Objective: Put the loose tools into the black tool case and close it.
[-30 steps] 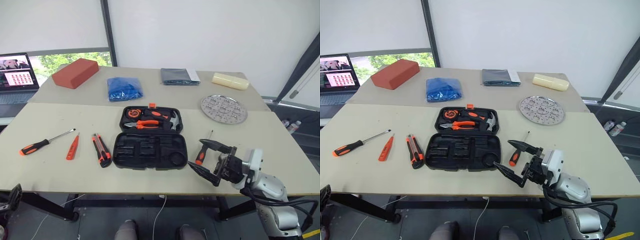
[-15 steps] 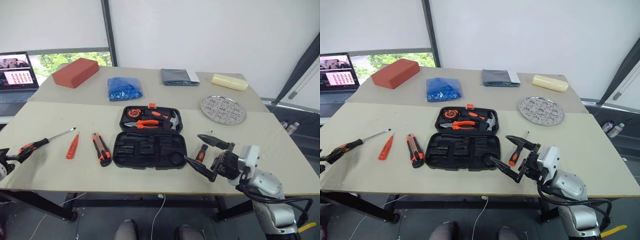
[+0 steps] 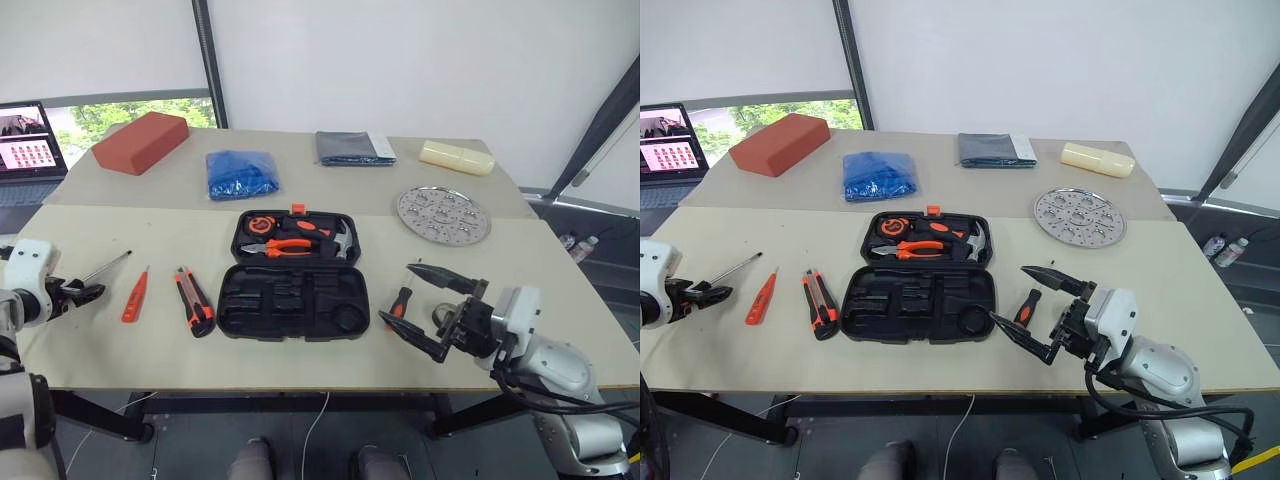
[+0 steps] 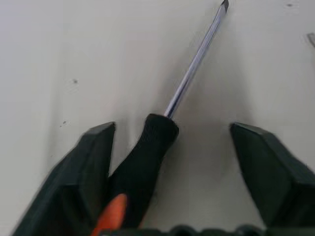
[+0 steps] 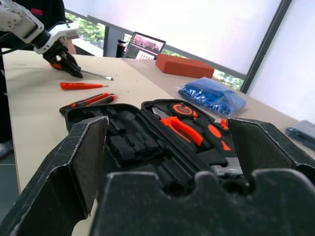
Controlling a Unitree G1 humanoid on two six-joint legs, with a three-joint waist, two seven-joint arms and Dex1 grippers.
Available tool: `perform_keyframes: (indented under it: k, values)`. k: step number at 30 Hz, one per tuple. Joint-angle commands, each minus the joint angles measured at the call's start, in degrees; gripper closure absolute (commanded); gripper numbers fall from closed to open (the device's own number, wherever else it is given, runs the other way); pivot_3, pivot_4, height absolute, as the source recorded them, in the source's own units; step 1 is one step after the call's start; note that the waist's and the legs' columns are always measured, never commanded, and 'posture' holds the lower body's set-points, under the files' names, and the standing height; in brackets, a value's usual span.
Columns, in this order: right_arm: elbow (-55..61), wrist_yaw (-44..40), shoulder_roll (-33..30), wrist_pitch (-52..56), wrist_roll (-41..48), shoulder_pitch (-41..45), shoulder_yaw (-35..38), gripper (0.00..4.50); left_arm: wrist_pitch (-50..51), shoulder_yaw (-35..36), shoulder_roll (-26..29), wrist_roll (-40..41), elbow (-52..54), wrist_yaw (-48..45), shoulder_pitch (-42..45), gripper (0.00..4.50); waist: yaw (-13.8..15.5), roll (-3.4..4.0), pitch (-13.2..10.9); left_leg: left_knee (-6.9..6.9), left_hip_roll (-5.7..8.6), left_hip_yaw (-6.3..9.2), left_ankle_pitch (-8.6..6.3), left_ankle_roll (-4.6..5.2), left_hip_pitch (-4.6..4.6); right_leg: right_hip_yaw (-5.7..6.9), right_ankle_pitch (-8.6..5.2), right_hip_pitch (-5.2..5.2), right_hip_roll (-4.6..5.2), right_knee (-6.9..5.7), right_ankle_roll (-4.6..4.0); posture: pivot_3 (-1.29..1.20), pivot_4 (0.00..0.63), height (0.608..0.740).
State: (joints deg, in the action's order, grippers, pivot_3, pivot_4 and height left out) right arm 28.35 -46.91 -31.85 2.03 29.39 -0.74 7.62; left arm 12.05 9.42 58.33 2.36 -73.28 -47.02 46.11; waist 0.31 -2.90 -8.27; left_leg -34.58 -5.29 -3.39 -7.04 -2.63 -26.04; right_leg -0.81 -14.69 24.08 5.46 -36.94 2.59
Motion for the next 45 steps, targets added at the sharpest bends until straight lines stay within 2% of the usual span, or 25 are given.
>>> perform_keyframes:
  k: [1,7,12,16,17,18,24,32,43,45]
  values:
    - [2.5,0.6,-0.78,0.26,1.5,-0.4,2.53,0.0,4.81,-0.53,0.04,-0.8,-2.4,-4.99,-2.45,2.2,-0.03,0.22,0.03,-0.09,0.0,0.0,-0.01,-0.01,0.01,0.0,-0.02,-0.03,0.01,-0.02,0.07,0.0,0.15,0.74]
    - [1.11,-0.17,-0.66,-0.61,1.31,-0.85,3.34,0.0,2.23,2.98,0.71,1.33,-1.51,-6.22,-6.48,4.47,-0.2,0.99,0.26,-0.11,0.0,-0.08,-0.02,-0.01,0.56,-0.05,-0.12,-0.22,0.09,-0.03,-0.05,0.0,0.15,0.74]
    - [-0.63,-1.33,-0.4,-0.53,0.82,-0.56,2.48,0.0,-3.67,7.22,1.16,5.07,0.06,-9.47,-9.82,4.47,-0.7,1.04,0.29,-0.08,-0.01,-0.06,-0.03,-0.01,0.8,-0.06,-0.31,-0.7,0.08,-0.11,-0.34,0.0,0.15,0.74]
    - [-2.06,-2.23,-0.16,-0.71,0.38,-0.45,1.55,0.0,-6.65,10.6,1.3,7.66,0.61,-7.25,-10.43,4.47,-0.88,1.03,0.28,-0.09,-0.01,-0.04,-0.03,-0.01,0.8,-0.04,-0.33,-0.74,0.07,-0.1,-0.34,0.0,0.15,0.74]
    - [-2.34,-2.47,-0.09,-0.74,0.28,-0.38,1.25,0.0,-7.39,12.31,1.25,9.18,0.78,-6.87,-9.97,3.96,-0.97,0.99,0.27,-0.08,-0.01,-0.04,-0.03,-0.01,0.8,-0.05,-0.34,-0.74,0.07,-0.1,-0.34,0.0,0.15,0.74]
    - [-2.59,-2.67,-0.02,-0.77,0.21,-0.27,0.97,0.0,-8.24,13.58,1.2,10.32,1.05,-6.95,-9.63,3.84,-0.98,0.9,0.21,-0.08,-0.02,-0.03,-0.03,-0.01,0.8,-0.04,-0.34,-0.74,0.07,-0.1,-0.34,0.0,0.15,0.74]
    - [-3.71,-3.03,0.49,-1.21,-0.17,0.28,-0.03,0.0,-9.98,15.51,1.17,11.45,1.55,-6.13,-7.44,1.82,-0.69,0.34,0.04,-0.11,-0.1,0.0,-0.03,-0.02,0.76,0.01,-0.33,-0.76,0.0,-0.09,-0.35,0.0,0.15,0.74]
    - [-2.1,-2.97,-0.4,-0.61,0.63,-1.98,1.71,0.0,-8.98,12.13,0.64,7.21,-0.67,0.06,-6.08,1.82,0.04,0.27,0.0,-0.13,-0.1,-0.01,-0.03,-0.03,0.75,0.03,-0.34,-0.77,0.01,-0.06,-0.35,0.0,0.15,0.74]
    - [0.99,-2.78,-3.11,1.34,2.67,-4.37,4.39,0.0,-4.23,5.22,-2.33,1.85,-1.69,-5.43,-6.88,1.82,0.49,0.38,-0.02,-0.13,-0.11,-0.02,-0.08,-0.1,0.8,0.06,-0.35,-0.6,0.04,-0.06,-0.38,0.0,0.15,0.74]
    - [1.14,-2.53,-3.25,1.66,2.68,-4.11,4.41,0.0,-2.83,5.14,-3.22,2.13,-1.84,-5.59,-6.82,2.33,0.51,0.44,-0.02,-0.14,-0.13,-0.02,-0.08,-0.1,0.81,0.08,-0.34,-0.62,0.04,-0.07,-0.39,0.0,0.15,0.74]
